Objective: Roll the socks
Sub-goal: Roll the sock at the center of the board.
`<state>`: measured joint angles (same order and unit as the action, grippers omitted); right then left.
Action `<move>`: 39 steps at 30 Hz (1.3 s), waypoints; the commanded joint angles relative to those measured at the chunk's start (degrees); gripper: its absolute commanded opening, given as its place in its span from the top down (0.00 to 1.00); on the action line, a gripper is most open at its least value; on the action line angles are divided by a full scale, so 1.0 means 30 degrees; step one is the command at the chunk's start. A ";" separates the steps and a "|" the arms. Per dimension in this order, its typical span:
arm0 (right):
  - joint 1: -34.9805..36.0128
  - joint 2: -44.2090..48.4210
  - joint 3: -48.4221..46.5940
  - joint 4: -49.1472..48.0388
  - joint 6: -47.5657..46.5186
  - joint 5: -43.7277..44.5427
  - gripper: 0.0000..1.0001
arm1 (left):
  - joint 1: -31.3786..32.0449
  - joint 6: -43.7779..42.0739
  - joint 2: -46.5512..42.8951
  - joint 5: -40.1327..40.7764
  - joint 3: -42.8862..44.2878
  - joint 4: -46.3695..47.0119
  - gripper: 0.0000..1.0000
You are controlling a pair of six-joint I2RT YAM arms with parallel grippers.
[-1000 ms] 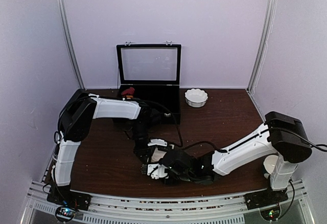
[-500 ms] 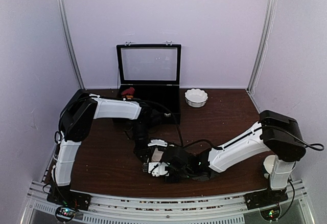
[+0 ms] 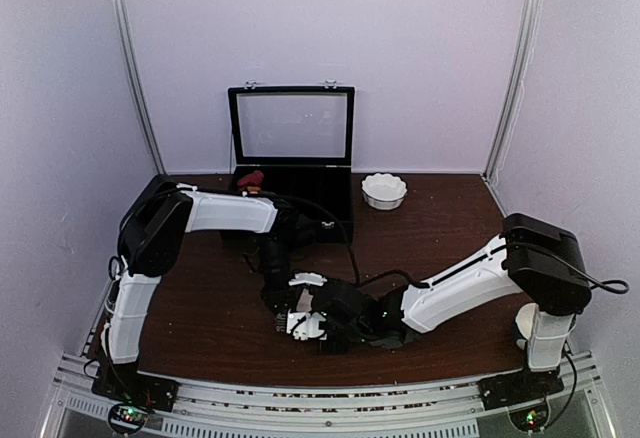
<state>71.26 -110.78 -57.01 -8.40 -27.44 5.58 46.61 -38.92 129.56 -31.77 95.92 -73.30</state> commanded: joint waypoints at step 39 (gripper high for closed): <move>-0.0699 -0.0702 0.1409 0.3405 0.6937 -0.9085 1.00 | -0.0886 0.1879 0.1921 0.3769 0.4107 0.5054 0.02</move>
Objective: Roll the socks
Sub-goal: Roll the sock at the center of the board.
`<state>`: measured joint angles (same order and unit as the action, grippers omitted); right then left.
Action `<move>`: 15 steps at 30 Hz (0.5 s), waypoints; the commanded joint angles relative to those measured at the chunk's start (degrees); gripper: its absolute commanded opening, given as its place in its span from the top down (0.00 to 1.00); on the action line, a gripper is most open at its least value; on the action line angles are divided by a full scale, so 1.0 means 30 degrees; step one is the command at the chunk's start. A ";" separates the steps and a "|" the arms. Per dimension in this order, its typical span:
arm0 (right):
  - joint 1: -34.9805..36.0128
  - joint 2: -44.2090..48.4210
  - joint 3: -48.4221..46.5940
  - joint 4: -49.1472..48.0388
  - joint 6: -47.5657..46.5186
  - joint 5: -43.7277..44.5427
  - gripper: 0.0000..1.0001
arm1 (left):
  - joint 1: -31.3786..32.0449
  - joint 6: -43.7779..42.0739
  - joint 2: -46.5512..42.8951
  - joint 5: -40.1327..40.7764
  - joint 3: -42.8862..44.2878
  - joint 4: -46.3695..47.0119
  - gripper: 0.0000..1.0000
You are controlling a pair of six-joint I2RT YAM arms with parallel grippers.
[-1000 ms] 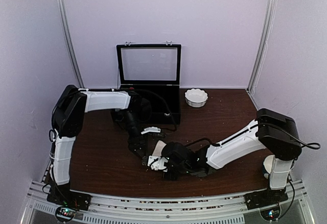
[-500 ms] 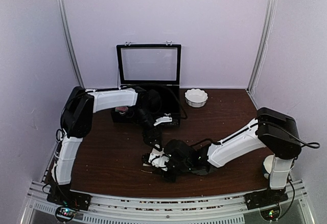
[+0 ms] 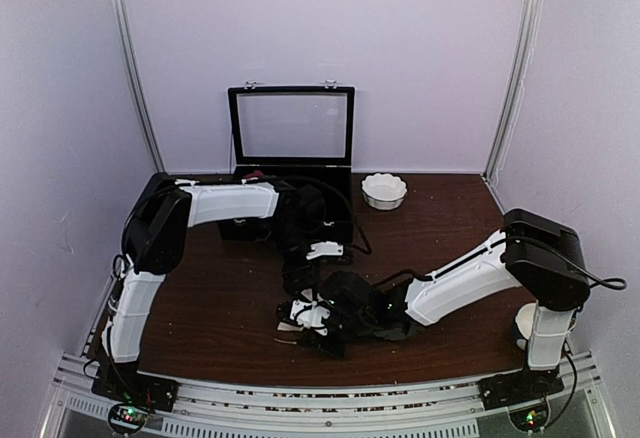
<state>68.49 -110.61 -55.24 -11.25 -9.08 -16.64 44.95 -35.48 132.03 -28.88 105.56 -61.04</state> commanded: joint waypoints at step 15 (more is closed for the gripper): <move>-0.1237 -0.1544 0.1881 0.2878 0.5916 -0.5541 1.00 | -0.0848 0.1251 0.1160 0.1396 0.3477 0.1197 0.02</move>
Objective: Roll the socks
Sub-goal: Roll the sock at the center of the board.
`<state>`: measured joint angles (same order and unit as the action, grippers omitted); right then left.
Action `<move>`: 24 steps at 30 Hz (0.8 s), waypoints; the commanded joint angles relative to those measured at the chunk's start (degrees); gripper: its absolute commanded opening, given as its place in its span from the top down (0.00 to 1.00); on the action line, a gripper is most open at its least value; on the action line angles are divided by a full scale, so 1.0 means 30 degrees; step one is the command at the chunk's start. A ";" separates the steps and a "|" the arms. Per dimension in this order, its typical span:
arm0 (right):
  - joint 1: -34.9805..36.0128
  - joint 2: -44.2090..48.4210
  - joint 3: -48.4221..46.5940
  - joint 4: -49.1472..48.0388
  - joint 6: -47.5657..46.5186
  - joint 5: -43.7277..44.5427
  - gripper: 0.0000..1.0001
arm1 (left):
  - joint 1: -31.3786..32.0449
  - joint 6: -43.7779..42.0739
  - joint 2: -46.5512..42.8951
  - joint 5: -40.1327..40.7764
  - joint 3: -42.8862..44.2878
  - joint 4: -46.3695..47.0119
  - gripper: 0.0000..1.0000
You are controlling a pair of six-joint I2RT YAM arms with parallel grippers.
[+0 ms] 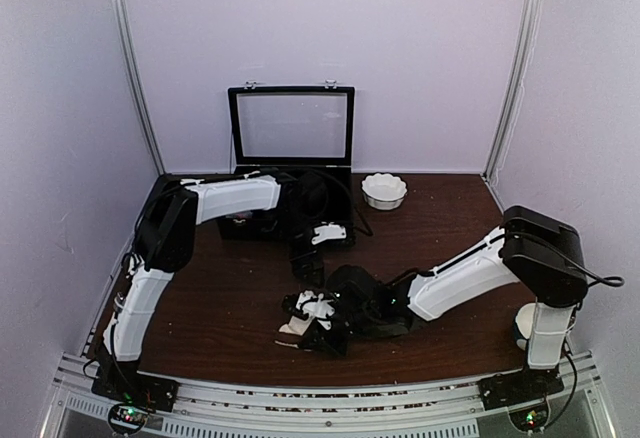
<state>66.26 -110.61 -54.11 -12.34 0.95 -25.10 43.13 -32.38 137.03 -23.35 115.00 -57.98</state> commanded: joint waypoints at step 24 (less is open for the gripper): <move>-0.5269 -0.4482 0.3789 0.0244 0.6280 -0.5741 1.00 | -0.3208 -0.3556 -1.3383 -0.2566 -1.1649 0.3403 0.02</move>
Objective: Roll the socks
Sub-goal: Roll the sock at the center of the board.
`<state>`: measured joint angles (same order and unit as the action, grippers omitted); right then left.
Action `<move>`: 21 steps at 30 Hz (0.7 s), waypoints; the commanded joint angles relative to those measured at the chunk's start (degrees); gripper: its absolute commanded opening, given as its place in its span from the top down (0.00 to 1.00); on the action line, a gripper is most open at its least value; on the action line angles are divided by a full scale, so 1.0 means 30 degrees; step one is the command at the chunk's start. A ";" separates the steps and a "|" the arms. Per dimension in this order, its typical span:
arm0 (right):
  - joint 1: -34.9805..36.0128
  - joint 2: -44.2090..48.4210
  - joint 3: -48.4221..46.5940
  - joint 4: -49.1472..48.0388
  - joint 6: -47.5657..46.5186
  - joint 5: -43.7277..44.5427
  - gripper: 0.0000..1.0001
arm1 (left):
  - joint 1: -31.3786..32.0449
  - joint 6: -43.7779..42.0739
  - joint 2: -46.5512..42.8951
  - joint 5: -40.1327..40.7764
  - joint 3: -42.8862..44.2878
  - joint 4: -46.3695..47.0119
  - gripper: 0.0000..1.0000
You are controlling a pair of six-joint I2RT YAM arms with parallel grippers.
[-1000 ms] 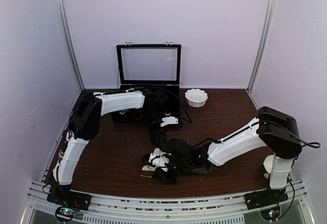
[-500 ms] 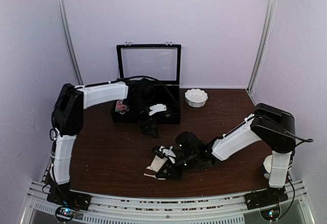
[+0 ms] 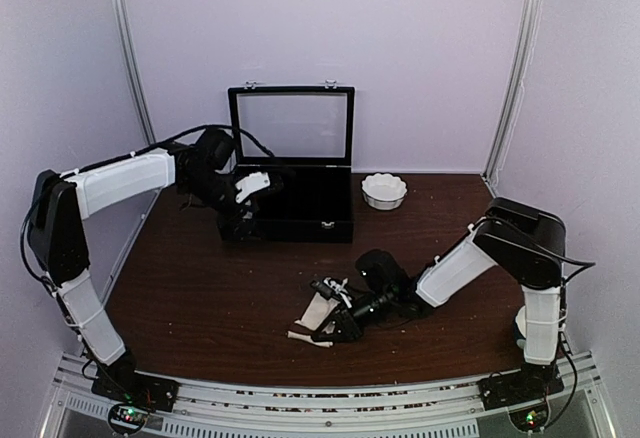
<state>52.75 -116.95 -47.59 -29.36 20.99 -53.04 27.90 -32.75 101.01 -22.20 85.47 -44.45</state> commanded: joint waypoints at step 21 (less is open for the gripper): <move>-0.1501 -0.3015 0.1846 0.4885 0.0319 0.2971 1.00 | 0.8073 -0.3953 0.2934 -0.2095 -0.3866 0.0571 0.43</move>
<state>51.59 -118.15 -47.59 -30.15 21.43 -55.05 51.51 -47.75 108.79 -29.65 72.82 -48.03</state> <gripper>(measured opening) 0.064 0.574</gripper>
